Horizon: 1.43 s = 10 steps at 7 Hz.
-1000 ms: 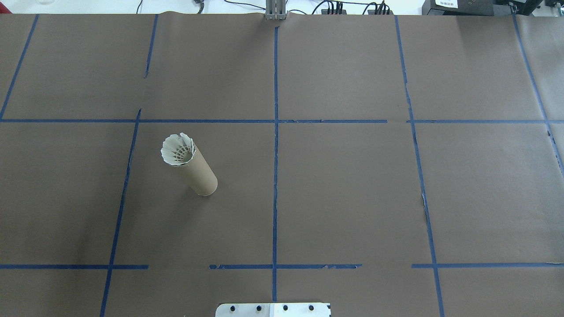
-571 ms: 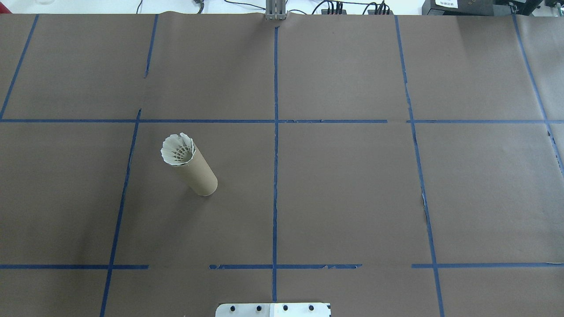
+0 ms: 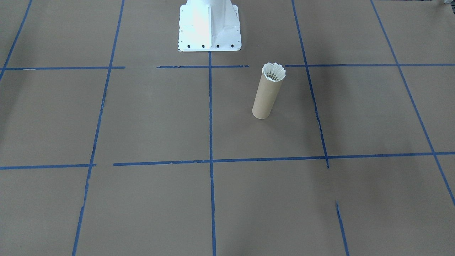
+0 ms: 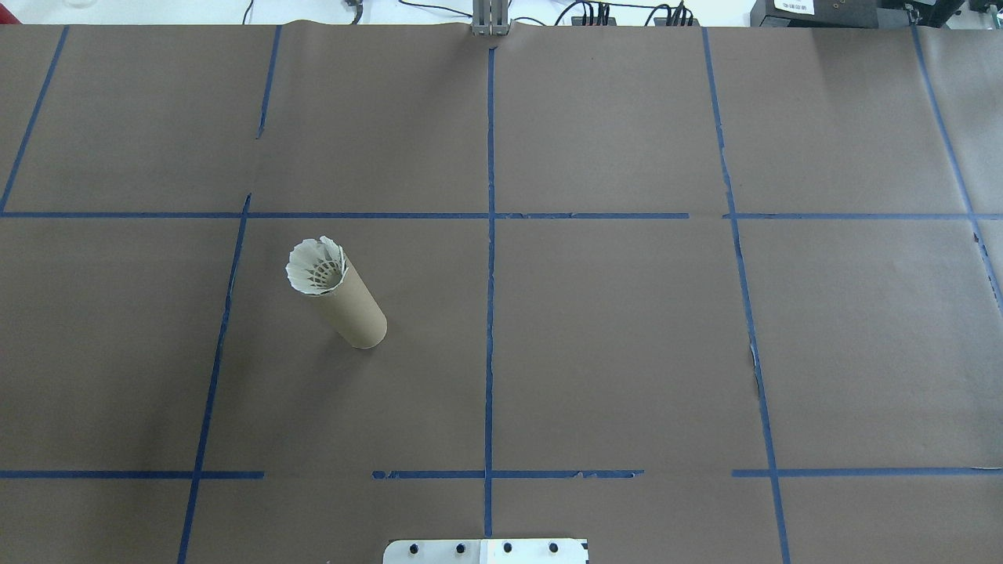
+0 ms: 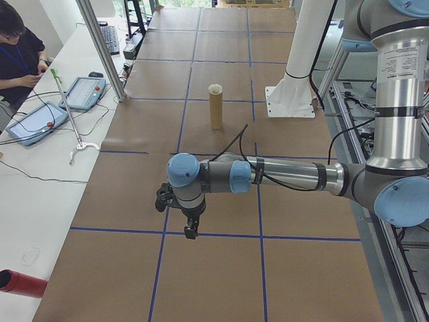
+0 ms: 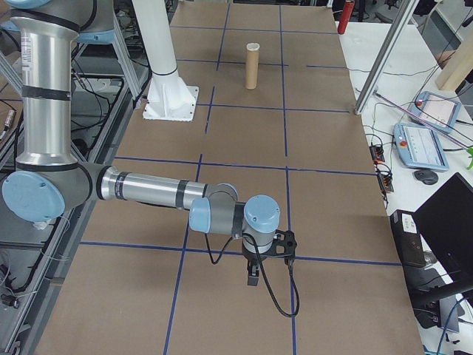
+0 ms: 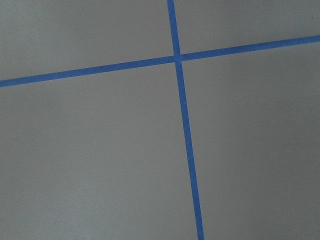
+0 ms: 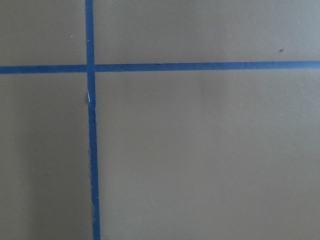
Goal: Collect badminton balls into bucket
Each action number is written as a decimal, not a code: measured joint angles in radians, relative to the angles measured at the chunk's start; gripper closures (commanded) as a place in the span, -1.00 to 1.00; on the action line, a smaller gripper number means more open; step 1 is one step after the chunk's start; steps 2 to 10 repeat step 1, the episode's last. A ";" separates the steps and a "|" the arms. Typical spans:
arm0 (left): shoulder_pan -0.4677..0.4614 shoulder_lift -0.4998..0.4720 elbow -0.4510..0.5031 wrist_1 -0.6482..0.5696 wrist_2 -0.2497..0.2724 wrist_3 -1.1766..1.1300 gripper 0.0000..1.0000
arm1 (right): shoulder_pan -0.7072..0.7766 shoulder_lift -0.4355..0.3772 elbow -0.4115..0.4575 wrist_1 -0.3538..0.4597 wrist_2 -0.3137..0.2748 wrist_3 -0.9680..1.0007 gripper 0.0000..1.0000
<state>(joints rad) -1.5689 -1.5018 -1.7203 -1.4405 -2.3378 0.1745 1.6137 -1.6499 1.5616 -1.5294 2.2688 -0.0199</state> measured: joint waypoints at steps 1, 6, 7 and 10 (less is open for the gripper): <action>0.000 0.000 0.000 0.000 0.000 -0.001 -1.00 | 0.000 0.000 0.000 0.000 0.000 0.000 -1.00; 0.000 0.000 0.000 0.000 0.000 -0.001 -1.00 | 0.000 0.000 0.000 0.000 0.000 0.000 -1.00; 0.000 0.000 0.000 0.000 0.000 -0.001 -1.00 | 0.000 0.000 0.000 0.000 0.000 0.000 -1.00; 0.000 0.000 0.000 0.000 0.000 -0.001 -1.00 | 0.000 0.000 0.000 0.000 0.000 0.000 -1.00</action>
